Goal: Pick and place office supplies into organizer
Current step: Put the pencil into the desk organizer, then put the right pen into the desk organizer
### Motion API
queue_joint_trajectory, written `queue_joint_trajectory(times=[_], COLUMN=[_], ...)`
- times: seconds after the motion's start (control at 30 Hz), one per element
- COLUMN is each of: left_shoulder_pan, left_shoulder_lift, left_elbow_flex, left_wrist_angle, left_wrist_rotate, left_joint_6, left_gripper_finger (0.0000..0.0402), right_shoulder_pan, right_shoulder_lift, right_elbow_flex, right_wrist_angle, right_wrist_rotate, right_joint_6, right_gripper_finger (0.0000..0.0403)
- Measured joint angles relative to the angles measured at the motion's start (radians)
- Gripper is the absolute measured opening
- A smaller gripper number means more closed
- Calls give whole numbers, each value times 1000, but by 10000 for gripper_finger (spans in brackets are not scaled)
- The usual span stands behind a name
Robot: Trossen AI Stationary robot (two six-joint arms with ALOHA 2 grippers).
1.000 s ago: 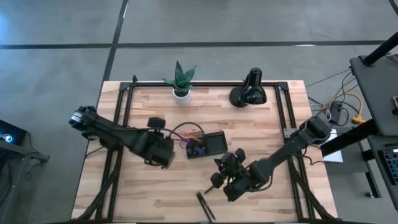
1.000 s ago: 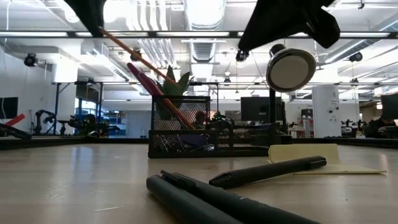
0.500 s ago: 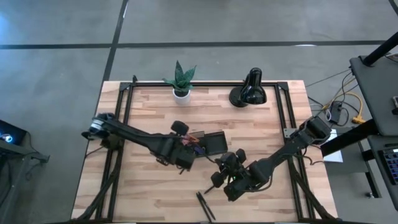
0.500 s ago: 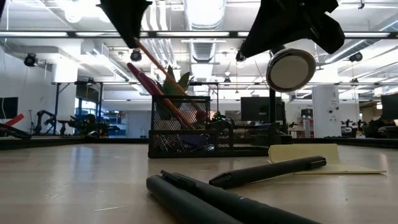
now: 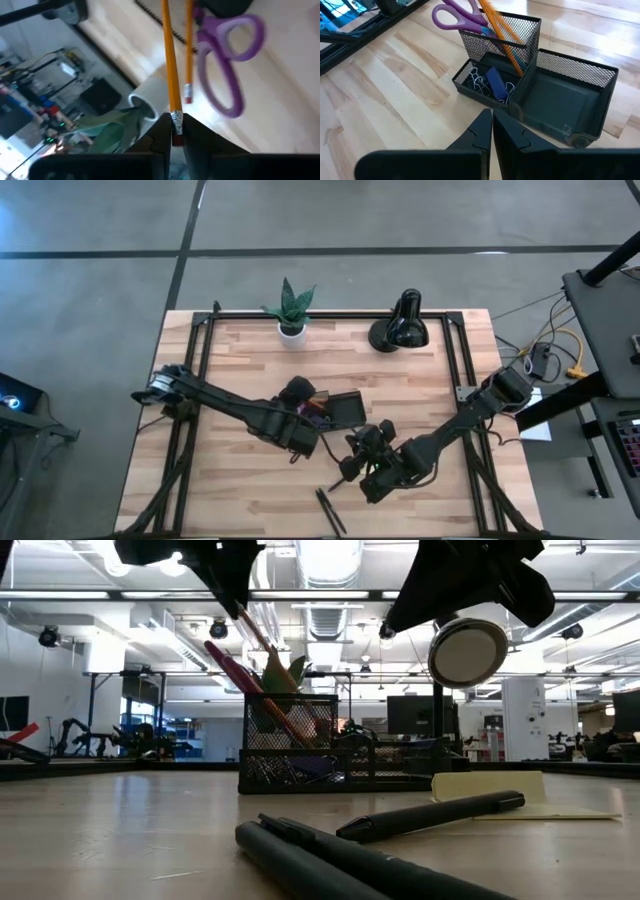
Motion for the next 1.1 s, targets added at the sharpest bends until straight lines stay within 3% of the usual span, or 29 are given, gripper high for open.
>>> queue_joint_trajectory(times=[0.27, 0.4, 0.57, 0.8, 0.9, 1.1], left_shoulder_pan=[-2, -11, -65, -194, -269, -390], left_shoulder_lift=[-4, -10, -62, -140, -162, -165], left_elbow_flex=[-2, -2, 6, 0, -5, -9], left_wrist_angle=[0, 0, 0, 1, 1, 19], left_wrist_rotate=[-16, -17, -11, 128, 134, 135], left_joint_6=[-2, -114, -373, -977, -1145, -1296], left_gripper_finger=[93, 128, 154, 157, 157, 157], right_shoulder_pan=[-1, 0, 0, 0, -6, -30], right_shoulder_lift=[0, 0, 0, 0, 0, 2], right_elbow_flex=[-2, -2, -5, -32, -37, -45], right_wrist_angle=[0, 0, 1, 6, 51, 246], right_wrist_rotate=[3, 2, 2, -15, -79, -376], right_joint_6=[-6, -6, -10, -26, -126, -532], right_gripper_finger=[8, 8, 8, 8, 8, 9])
